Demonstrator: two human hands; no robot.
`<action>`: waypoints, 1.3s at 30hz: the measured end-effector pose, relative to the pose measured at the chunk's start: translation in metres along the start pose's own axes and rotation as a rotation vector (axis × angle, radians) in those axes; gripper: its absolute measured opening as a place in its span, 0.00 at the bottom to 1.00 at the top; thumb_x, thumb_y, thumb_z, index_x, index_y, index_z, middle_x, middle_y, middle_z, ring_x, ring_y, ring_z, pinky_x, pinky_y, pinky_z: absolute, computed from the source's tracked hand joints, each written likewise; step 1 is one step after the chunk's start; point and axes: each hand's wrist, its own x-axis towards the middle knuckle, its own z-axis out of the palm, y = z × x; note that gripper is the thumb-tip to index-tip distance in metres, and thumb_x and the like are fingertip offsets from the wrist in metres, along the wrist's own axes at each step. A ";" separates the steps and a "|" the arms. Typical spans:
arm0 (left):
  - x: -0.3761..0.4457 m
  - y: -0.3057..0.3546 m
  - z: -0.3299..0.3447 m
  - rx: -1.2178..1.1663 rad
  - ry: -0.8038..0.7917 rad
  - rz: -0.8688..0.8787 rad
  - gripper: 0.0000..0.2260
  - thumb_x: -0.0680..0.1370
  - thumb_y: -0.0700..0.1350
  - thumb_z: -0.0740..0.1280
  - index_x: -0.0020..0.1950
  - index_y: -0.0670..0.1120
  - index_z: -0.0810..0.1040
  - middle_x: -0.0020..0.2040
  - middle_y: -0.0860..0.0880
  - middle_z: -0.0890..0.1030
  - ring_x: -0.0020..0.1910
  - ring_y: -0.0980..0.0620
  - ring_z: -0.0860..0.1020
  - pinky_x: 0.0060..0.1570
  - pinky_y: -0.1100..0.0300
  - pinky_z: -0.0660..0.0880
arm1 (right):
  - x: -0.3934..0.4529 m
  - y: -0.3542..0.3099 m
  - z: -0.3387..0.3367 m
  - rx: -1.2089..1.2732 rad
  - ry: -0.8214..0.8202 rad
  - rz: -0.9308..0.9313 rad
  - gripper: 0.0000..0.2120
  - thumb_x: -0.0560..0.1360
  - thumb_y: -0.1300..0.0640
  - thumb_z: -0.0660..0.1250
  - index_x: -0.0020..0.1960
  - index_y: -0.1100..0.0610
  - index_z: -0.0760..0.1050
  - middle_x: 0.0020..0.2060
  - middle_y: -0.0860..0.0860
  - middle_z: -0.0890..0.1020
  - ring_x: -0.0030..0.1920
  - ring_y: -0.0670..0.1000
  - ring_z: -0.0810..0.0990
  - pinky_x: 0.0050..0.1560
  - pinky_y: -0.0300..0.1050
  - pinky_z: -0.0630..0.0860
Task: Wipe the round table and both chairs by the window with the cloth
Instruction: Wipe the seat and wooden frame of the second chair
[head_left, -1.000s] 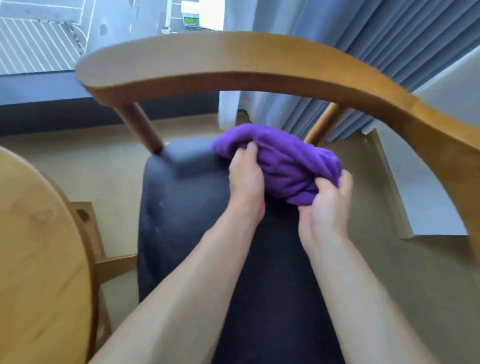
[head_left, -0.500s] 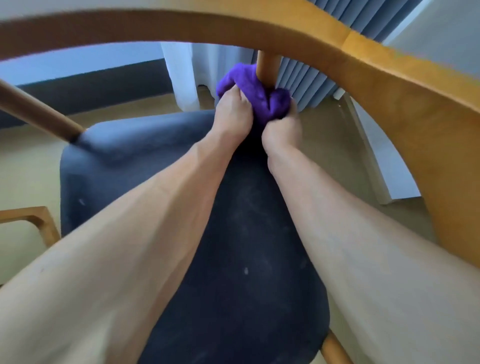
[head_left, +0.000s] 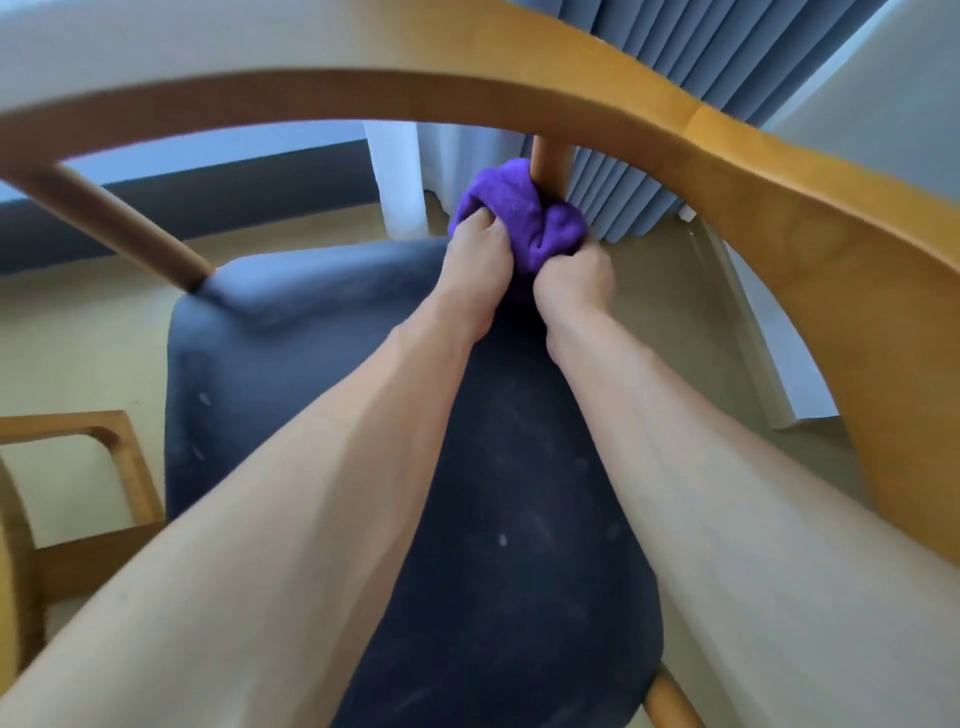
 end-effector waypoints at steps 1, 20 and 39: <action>-0.009 0.001 -0.003 -0.077 0.009 -0.031 0.17 0.83 0.40 0.55 0.70 0.41 0.73 0.58 0.47 0.80 0.60 0.46 0.78 0.66 0.47 0.74 | -0.008 -0.002 -0.002 0.027 -0.008 -0.011 0.16 0.75 0.62 0.60 0.60 0.52 0.77 0.47 0.47 0.79 0.58 0.55 0.78 0.57 0.40 0.71; -0.355 -0.058 -0.186 -0.593 0.153 -0.001 0.18 0.85 0.44 0.52 0.54 0.45 0.82 0.52 0.48 0.86 0.55 0.51 0.83 0.51 0.60 0.80 | -0.353 0.036 -0.006 0.201 -0.446 -0.115 0.06 0.67 0.60 0.62 0.38 0.50 0.71 0.38 0.48 0.78 0.38 0.48 0.73 0.37 0.47 0.73; -0.560 -0.204 -0.231 -0.335 0.180 0.065 0.07 0.79 0.43 0.57 0.44 0.41 0.68 0.40 0.40 0.68 0.39 0.40 0.68 0.45 0.45 0.69 | -0.609 0.194 -0.011 0.421 -0.275 -0.028 0.12 0.62 0.60 0.66 0.45 0.51 0.74 0.42 0.55 0.79 0.41 0.53 0.75 0.44 0.57 0.75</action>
